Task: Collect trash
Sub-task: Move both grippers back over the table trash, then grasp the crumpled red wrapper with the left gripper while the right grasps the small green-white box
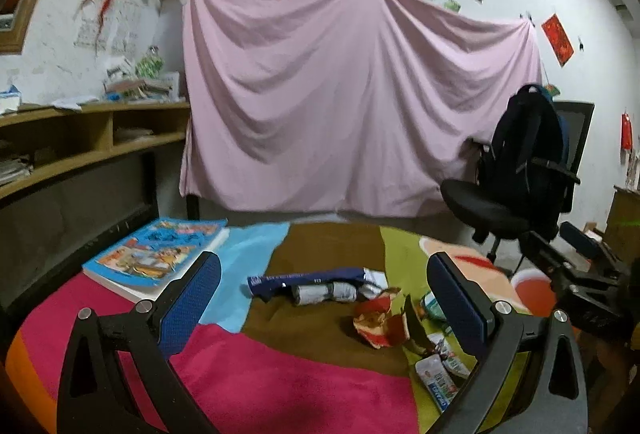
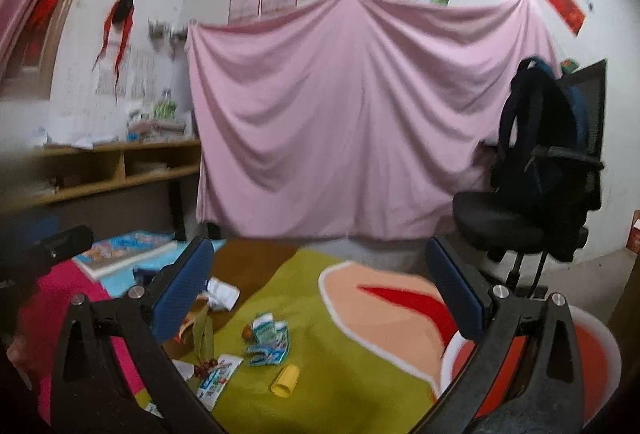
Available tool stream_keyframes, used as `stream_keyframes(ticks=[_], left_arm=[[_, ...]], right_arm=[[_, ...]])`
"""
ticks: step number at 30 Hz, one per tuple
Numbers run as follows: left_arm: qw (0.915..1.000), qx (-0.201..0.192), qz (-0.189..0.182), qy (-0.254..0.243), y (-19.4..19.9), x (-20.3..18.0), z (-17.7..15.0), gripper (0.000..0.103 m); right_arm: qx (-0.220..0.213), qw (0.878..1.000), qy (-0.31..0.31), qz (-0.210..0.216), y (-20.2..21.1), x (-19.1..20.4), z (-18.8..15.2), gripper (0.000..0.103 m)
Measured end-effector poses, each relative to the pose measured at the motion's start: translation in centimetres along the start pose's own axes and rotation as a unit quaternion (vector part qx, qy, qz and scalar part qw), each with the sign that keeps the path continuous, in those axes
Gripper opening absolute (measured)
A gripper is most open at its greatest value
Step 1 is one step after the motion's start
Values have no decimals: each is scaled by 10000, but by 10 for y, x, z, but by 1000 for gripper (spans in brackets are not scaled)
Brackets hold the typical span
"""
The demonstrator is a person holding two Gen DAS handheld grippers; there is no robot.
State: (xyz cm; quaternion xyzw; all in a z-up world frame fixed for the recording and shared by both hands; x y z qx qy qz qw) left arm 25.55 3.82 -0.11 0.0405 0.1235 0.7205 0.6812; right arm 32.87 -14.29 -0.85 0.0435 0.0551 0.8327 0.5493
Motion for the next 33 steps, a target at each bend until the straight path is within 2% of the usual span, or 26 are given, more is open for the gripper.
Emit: stream_keyframes(ticks=[4, 9, 12, 18, 23, 25, 30, 33], left_arm=[[9989, 447, -152, 67, -20, -1, -10, 98], [9915, 1194, -478, 195, -46, -4, -28, 69], [9860, 1517, -650, 249, -57, -10, -36, 59], [9756, 1981, -935, 140, -72, -26, -50, 47], [9679, 2301, -1001, 165, -84, -31, -60, 46], [9663, 2372, -983, 201, -85, -30, -62, 42], [9629, 2470, -1036, 332, -86, -28, -64, 21], [9634, 2440, -1034, 401, -84, -26, -62, 21]], right_arm=[[617, 9979, -55, 177, -25, 4, -21, 103], [1278, 9911, -112, 347, -47, 6, -45, 103], [1691, 9846, -129, 427, -58, 7, -60, 99], [2286, 9713, -200, 622, -73, 11, -84, 90], [2776, 9568, -273, 821, -83, 18, -102, 87], [2888, 9529, -309, 872, -85, 18, -106, 81], [3027, 9469, -374, 1018, -84, 22, -110, 62], [3004, 9469, -366, 1083, -82, 25, -108, 53]])
Point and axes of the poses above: each gripper's, at about its wrist camera, not at the fingertips, and y roughly against the way its jaws point, x to its left, z to its top, the point moved 9 cm from there along -y, roughly the way its jaws point, and after that the axes turned 4 degrees about -x, right-handed, at the moved point
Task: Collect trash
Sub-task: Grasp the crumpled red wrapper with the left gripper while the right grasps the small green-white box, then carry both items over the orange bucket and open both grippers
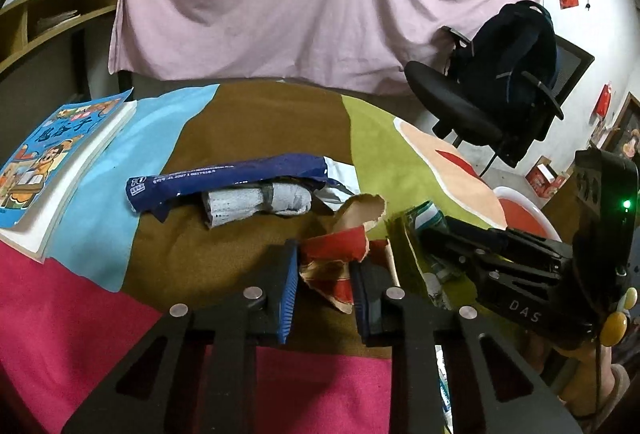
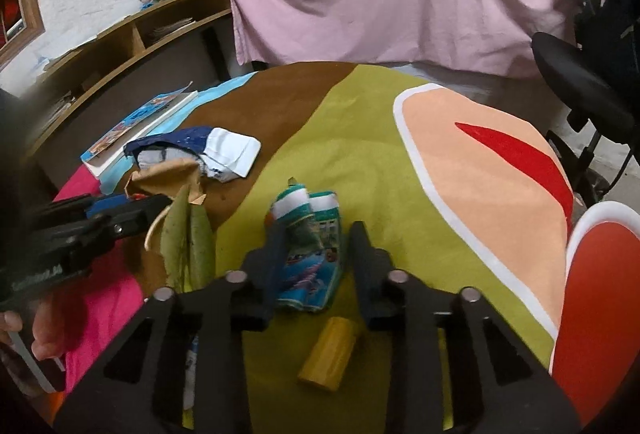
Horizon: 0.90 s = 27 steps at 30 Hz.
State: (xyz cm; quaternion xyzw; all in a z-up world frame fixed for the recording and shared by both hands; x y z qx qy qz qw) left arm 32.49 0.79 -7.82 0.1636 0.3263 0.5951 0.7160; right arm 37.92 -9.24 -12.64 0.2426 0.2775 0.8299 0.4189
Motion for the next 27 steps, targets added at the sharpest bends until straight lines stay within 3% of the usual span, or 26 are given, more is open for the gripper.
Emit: stream_keyframes(ticks=[7, 16, 23, 27], left_arm=[[9998, -167, 80, 83, 10, 2, 3, 20], [9974, -612, 363, 78, 35, 0, 5, 19], [9942, -1004, 375, -63, 53, -16, 9, 19], [9915, -1235, 366, -169, 61, -32, 16, 19]], right_arm=[[-100, 9999, -70, 47, 5, 0, 2, 41], [-386, 9991, 131, -69, 16, 7, 7, 33], [-1175, 9928, 110, -179, 49, 5, 17, 33], [-1922, 9811, 81, -208, 83, 4, 25, 33]])
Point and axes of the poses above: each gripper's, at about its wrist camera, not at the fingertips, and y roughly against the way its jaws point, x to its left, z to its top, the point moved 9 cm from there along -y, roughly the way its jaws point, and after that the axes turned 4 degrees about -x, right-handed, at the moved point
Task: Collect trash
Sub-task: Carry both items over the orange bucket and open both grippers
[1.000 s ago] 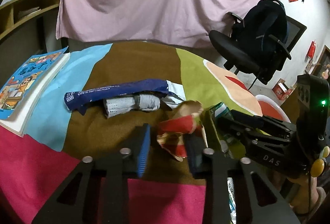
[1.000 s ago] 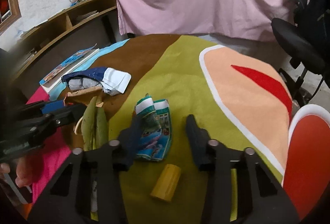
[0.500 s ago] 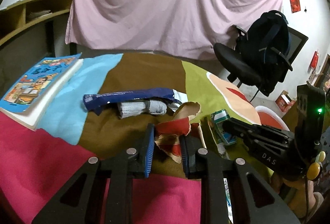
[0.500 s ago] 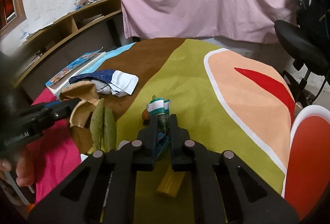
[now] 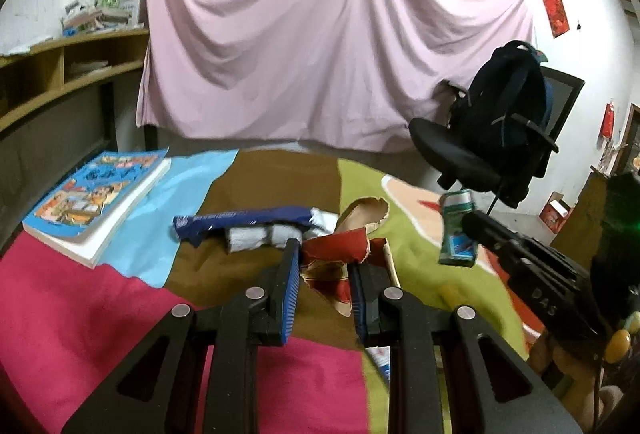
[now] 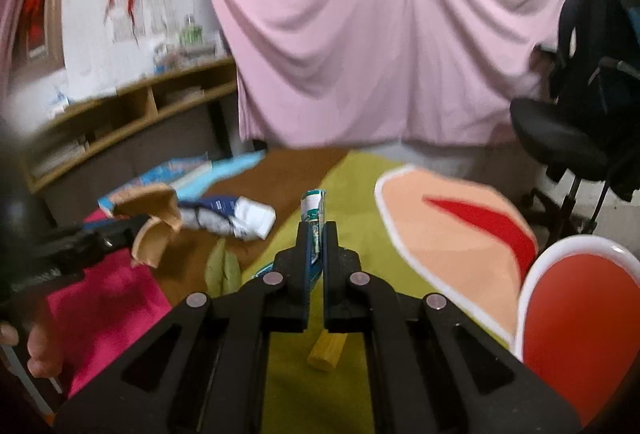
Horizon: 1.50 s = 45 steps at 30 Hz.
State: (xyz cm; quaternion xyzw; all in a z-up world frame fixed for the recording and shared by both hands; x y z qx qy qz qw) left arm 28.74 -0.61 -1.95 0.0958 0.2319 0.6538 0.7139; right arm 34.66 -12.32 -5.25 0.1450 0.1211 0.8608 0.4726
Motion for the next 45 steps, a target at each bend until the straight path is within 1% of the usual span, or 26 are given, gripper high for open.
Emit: stream_keyframes(ticks=[3, 4, 8, 13, 19, 24, 30, 34, 39, 42, 45], left_arm=[[9997, -174, -84, -118, 5, -16, 10, 20], [9994, -252, -137, -180, 8, -23, 15, 20], [9971, -517, -370, -409, 14, -57, 30, 20], [9928, -677, -728, -670, 14, -111, 42, 20], [9869, -618, -1147, -946, 4, -175, 43, 20], [9824, -480, -1450, -1078, -9, -223, 36, 20], [9789, -92, -1714, -1106, -31, -270, 21, 20], [9779, 237, -1763, -1102, -47, -287, 9, 20], [9755, 851, -1715, -1083, -74, -299, -11, 20], [9748, 1040, -1715, -981, -85, -300, -18, 20], [9739, 1175, -1721, -905, -92, -300, -23, 20]], right_arm=[[-566, 9983, -8, -158, 27, -4, 15, 33], [-680, 9975, -15, -193, 33, -5, 18, 33], [-1360, 9893, -11, -527, 73, -19, 37, 33], [-1855, 9784, -173, -892, 116, -45, 49, 33], [-2156, 9658, -445, -1372, 161, -91, 51, 33], [-2190, 9580, -617, -1747, 190, -125, 45, 33], [-2013, 9527, -827, -2123, 208, -162, 31, 33], [-1730, 9515, -1092, -2297, 207, -185, 19, 34], [-1272, 9524, -1486, -2337, 193, -207, -1, 34], [-1087, 9522, -1652, -2327, 185, -216, -9, 34], [-999, 9510, -1756, -2342, 184, -221, -14, 35]])
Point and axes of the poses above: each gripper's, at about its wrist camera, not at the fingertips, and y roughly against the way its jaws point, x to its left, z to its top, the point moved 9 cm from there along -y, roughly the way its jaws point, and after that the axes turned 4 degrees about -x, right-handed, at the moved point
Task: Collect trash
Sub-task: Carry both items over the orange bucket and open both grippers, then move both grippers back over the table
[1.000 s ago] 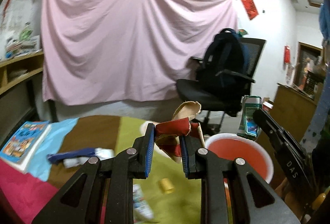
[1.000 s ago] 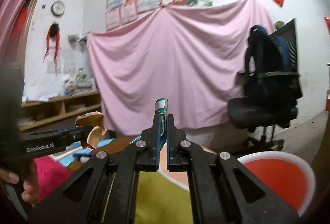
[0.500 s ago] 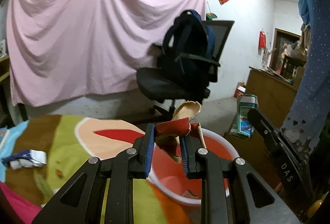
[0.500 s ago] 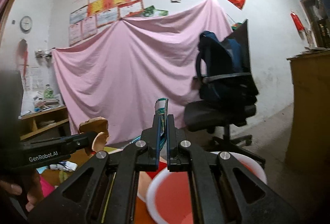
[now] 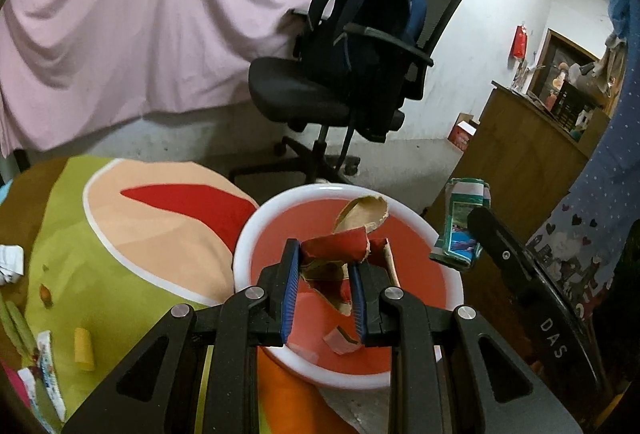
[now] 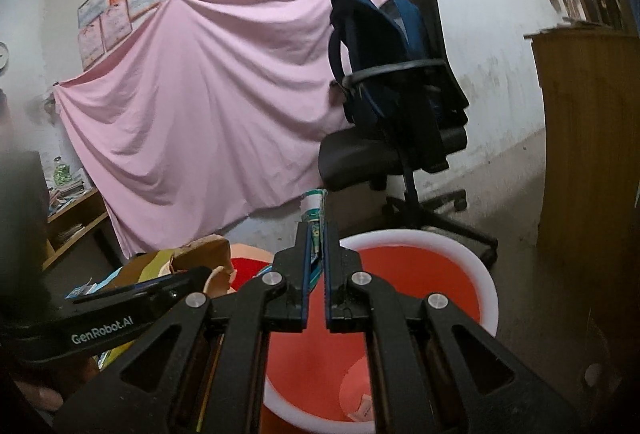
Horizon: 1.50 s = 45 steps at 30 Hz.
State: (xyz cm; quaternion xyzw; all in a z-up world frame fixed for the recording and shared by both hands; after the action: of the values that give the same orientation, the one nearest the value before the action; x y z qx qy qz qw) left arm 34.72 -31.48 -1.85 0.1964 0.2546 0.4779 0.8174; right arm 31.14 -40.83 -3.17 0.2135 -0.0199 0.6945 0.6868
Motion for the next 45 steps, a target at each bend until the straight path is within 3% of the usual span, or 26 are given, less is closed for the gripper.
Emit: stream_keyframes(ticks=[5, 7, 9, 17, 21, 26, 34, 36, 41, 45], left_arm=[[9999, 119, -34, 99, -3, 4, -4, 21], [9997, 177, -40, 143, -4, 5, -6, 25], [9996, 165, -71, 224, -4, 7, -5, 36], [9995, 54, -35, 299, 2, 12, -3, 37], [9995, -110, 23, 291, 10, 17, -1, 45], [9987, -381, 147, 307, 26, 27, 5, 47], [9915, -1141, 480, 410, 74, 59, 17, 68], [9873, -1411, 583, 448, 91, 69, 19, 82], [9759, -1951, 860, 473, 129, 92, 20, 99], [9664, -2300, 1063, 436, 158, 109, 17, 101]], right_arm=[[118, 9999, -102, -59, -2, -7, -4, 38], [153, 9998, -122, -79, -4, -8, -5, 38], [183, 9997, -138, -82, -4, -8, -7, 39], [226, 9996, -137, -117, -5, -10, -7, 41], [211, 9996, -151, -117, -6, -10, -6, 52], [41, 9999, -143, -61, -1, -8, -2, 70], [-438, 9989, -41, 151, 12, 11, 15, 94], [-614, 9978, -7, 235, 17, 20, 19, 102], [-1040, 9933, 75, 497, 31, 44, 29, 103], [-1325, 9885, 186, 705, 41, 65, 32, 103]])
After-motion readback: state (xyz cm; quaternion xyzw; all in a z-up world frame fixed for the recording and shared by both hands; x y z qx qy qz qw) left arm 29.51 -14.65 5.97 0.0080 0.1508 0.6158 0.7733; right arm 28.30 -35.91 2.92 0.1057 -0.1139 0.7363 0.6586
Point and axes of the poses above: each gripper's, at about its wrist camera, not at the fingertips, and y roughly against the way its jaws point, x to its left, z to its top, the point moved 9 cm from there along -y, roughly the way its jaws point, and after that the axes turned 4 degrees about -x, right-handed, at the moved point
